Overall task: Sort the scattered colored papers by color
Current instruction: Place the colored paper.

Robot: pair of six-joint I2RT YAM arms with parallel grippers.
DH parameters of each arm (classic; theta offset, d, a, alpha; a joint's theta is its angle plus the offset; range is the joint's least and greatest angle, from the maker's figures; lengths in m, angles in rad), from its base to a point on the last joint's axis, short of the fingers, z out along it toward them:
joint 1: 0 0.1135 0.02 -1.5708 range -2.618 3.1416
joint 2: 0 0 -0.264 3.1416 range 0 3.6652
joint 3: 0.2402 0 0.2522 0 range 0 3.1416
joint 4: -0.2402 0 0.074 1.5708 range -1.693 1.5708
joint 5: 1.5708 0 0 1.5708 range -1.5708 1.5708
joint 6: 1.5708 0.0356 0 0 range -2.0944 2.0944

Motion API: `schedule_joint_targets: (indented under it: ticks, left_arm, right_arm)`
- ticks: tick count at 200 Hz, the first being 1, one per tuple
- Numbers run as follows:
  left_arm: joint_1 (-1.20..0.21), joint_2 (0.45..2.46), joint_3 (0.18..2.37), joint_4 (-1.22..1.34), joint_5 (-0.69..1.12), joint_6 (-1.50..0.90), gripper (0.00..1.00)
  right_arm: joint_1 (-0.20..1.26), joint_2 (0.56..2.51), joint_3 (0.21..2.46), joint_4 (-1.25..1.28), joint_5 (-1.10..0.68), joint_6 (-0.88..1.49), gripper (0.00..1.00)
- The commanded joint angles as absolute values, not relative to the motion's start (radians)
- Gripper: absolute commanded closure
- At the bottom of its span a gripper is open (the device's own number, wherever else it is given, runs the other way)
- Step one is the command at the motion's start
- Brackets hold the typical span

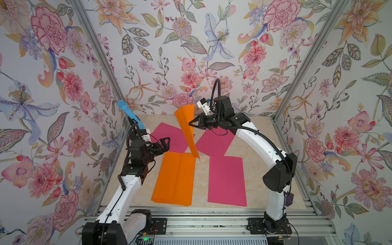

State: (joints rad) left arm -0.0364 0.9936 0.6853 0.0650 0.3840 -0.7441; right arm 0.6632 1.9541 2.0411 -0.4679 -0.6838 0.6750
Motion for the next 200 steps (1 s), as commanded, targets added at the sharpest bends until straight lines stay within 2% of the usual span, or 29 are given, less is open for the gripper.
schedule_joint_targets:
  ticks: [1,31,61,98,141,200]
  left_arm:
    - [0.012,0.923,0.662,-0.004,0.329,-0.761,0.00]
    - [0.083,0.881,0.631,0.002,0.348,-0.785,0.00]
    - [0.116,0.910,0.605,0.048,0.401,-0.810,0.00]
    - [0.117,0.951,0.580,0.116,0.430,-0.840,0.00]
    - [0.115,0.978,0.571,0.135,0.451,-0.835,0.00]
    - [0.114,1.017,0.529,0.143,0.482,-0.808,0.00]
  right_arm:
    - [0.712,1.900,1.988,-0.298,-0.708,0.792,0.99]
    - [0.752,1.811,1.763,-0.041,-0.667,0.928,0.99]
    - [0.744,1.708,1.431,0.230,-0.613,1.078,1.00]
    - [0.738,1.664,1.160,0.392,-0.567,1.157,1.00]
    - [0.792,1.782,1.014,0.591,-0.548,1.254,1.00]
    - [0.782,1.876,0.918,0.670,-0.574,1.289,1.00]
